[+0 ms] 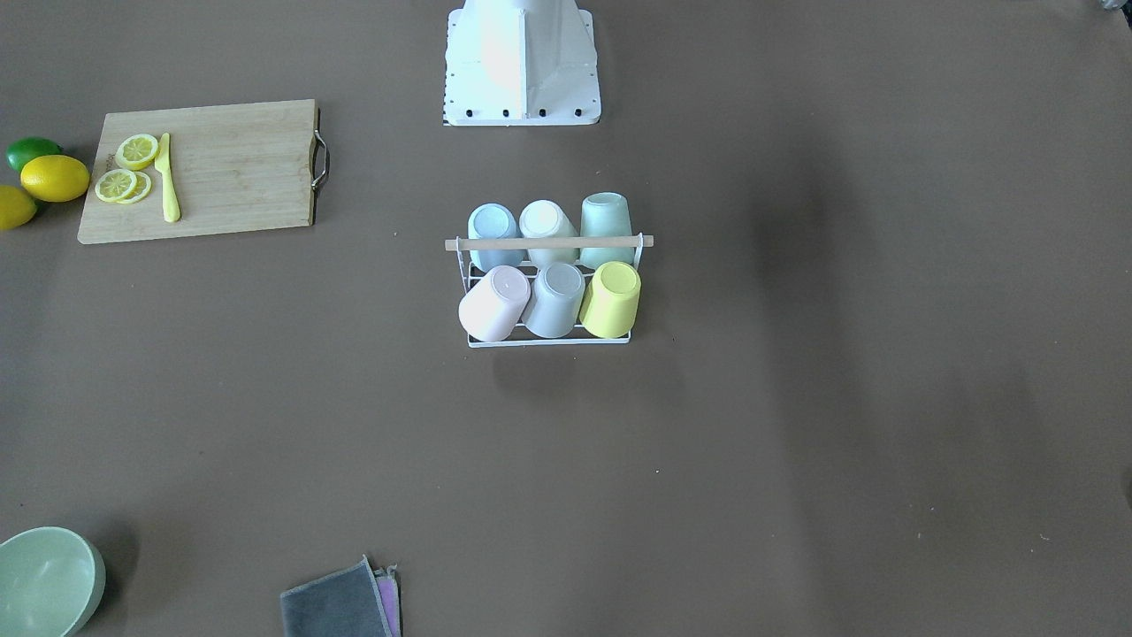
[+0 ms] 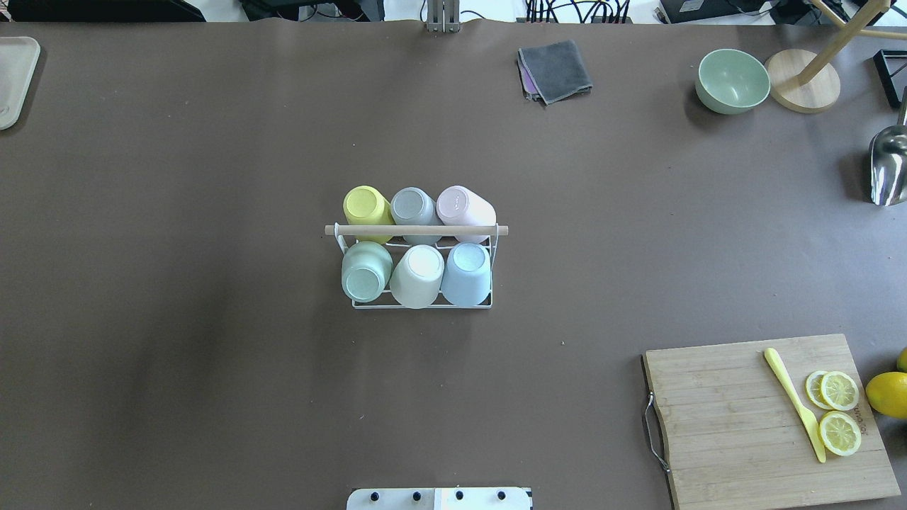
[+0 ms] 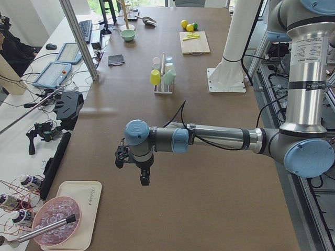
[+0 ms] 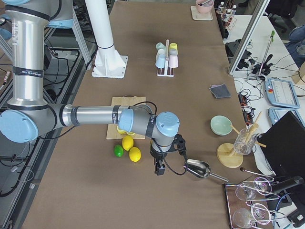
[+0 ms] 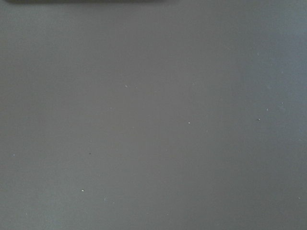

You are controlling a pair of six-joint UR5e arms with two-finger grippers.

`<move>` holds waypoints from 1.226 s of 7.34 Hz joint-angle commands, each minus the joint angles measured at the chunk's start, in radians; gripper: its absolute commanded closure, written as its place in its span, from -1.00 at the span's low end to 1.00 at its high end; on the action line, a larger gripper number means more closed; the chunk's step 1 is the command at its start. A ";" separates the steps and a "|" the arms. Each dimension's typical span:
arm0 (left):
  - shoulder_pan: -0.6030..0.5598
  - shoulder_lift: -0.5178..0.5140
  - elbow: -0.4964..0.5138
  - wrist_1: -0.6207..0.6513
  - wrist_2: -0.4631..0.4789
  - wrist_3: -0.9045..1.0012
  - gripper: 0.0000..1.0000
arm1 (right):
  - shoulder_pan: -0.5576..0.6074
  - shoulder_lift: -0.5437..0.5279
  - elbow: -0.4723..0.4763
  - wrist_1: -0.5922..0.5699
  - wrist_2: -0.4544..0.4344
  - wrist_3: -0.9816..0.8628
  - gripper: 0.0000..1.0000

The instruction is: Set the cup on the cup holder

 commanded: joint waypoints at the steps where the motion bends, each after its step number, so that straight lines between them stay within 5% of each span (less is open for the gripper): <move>1: 0.000 0.000 0.000 -0.001 -0.001 0.001 -0.95 | 0.001 0.006 -0.131 0.180 0.007 0.087 -0.99; 3: 0.000 0.000 0.000 -0.001 -0.001 0.000 -0.95 | 0.002 0.011 -0.096 0.179 0.013 0.325 -0.99; 5: 0.000 0.002 0.003 -0.003 -0.002 0.001 -0.95 | 0.002 0.017 -0.067 0.192 -0.031 0.338 -0.99; 9: 0.000 0.002 0.003 -0.003 -0.002 0.004 -0.95 | 0.001 0.015 -0.051 0.158 0.036 0.452 -0.99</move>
